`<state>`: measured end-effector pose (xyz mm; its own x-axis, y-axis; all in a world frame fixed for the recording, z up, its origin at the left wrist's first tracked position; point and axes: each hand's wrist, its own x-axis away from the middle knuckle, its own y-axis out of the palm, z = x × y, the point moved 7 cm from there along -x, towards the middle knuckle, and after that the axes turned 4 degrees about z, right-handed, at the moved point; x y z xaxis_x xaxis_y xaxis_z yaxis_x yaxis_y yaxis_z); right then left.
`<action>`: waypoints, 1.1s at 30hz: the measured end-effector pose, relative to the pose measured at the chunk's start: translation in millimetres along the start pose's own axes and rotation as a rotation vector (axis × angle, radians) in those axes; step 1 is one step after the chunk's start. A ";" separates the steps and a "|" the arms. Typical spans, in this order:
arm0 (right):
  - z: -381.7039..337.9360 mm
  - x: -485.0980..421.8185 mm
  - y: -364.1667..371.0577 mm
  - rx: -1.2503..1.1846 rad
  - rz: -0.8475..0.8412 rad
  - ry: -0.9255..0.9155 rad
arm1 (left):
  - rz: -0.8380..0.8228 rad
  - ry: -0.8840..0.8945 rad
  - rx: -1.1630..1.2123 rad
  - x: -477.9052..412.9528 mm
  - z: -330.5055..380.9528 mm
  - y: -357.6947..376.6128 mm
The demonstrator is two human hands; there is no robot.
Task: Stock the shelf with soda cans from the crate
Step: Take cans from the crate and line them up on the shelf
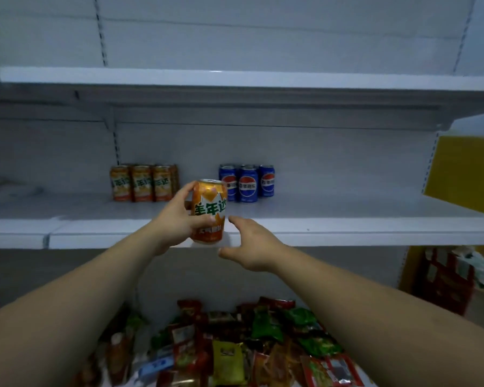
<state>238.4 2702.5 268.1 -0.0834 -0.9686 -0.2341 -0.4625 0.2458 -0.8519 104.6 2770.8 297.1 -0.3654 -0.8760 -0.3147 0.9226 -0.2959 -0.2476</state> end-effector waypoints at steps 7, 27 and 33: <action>1.2 -76.8 37.7 0.216 -0.106 -0.022 | 0.137 -0.061 -0.038 -51.8 -54.5 -84.4; -48.5 -146.8 113.7 0.495 -0.157 -0.205 | 0.461 -0.117 -0.171 -121.2 -137.5 -195.3; -48.1 -146.2 113.3 0.488 -0.152 -0.202 | 0.500 -0.118 -0.314 -134.3 -142.6 -217.1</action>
<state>155.8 2870.1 228.3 0.1463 -0.9799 -0.1358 0.0106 0.1388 -0.9903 -64.2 3006.9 262.5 0.1362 -0.9217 -0.3633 0.8918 0.2738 -0.3601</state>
